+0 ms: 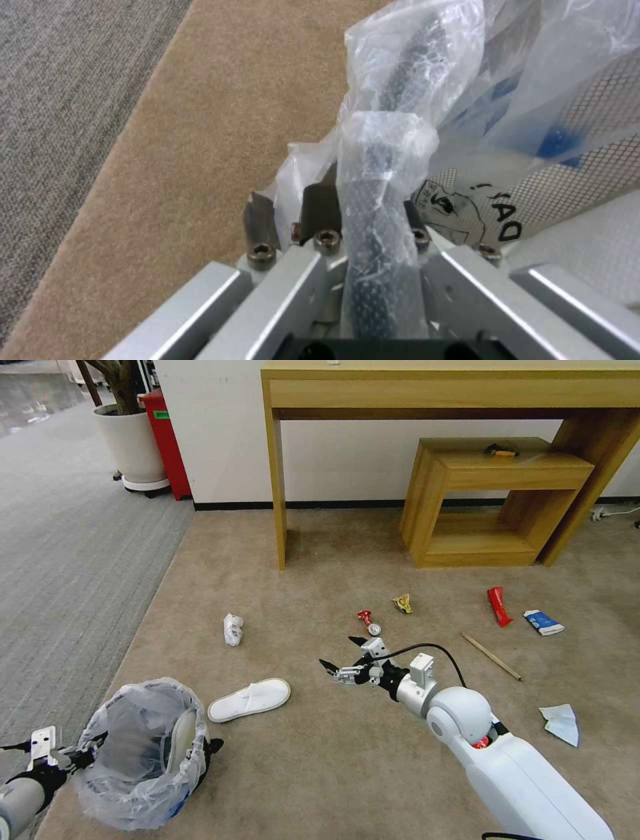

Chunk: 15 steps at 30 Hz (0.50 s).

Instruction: Pick up the trash bin and place the garbage on the floor into it.

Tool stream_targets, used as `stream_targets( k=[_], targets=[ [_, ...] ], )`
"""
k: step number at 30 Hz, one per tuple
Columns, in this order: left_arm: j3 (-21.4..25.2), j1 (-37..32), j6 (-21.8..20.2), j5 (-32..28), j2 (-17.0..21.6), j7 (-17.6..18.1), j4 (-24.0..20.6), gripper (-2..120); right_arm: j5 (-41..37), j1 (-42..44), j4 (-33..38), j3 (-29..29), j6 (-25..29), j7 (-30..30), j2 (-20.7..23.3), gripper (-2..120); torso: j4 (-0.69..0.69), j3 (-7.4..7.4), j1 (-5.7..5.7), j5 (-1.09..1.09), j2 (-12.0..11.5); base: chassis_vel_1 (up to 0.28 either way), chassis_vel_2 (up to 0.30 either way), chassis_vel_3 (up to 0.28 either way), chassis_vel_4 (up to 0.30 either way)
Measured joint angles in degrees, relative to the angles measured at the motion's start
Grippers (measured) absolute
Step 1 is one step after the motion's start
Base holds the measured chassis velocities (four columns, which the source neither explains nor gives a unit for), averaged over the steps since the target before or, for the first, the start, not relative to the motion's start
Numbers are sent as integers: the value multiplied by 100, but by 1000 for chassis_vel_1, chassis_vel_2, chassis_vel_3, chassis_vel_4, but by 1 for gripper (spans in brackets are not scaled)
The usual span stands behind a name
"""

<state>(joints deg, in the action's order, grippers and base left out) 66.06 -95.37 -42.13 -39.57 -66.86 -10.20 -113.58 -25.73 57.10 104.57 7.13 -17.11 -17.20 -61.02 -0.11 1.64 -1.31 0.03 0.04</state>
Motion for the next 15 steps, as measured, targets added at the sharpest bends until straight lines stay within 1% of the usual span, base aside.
stream_targets(
  k=[4, 7, 15],
  targets=[
    [-3, -53, 0, 40, 2, -4, -61, 0, 9, 6, -12, -24, 5, 34, -71, 100, 0, 0, 0, 0, 0, -2, 21, -4, -28],
    [-3, -81, 0, 57, 3, -17, -100, 0, 10, 6, -12, -56, 3, 43, -88, 100, 0, 0, 1, -1, 0, 2, 64, 4, -100],
    [2, -118, 0, 56, -8, -28, -179, 0, 33, 22, -8, -179, -16, 68, -130, 100, 0, 1, 0, -1, -1, -2, 156, -5, -144]
  ],
)
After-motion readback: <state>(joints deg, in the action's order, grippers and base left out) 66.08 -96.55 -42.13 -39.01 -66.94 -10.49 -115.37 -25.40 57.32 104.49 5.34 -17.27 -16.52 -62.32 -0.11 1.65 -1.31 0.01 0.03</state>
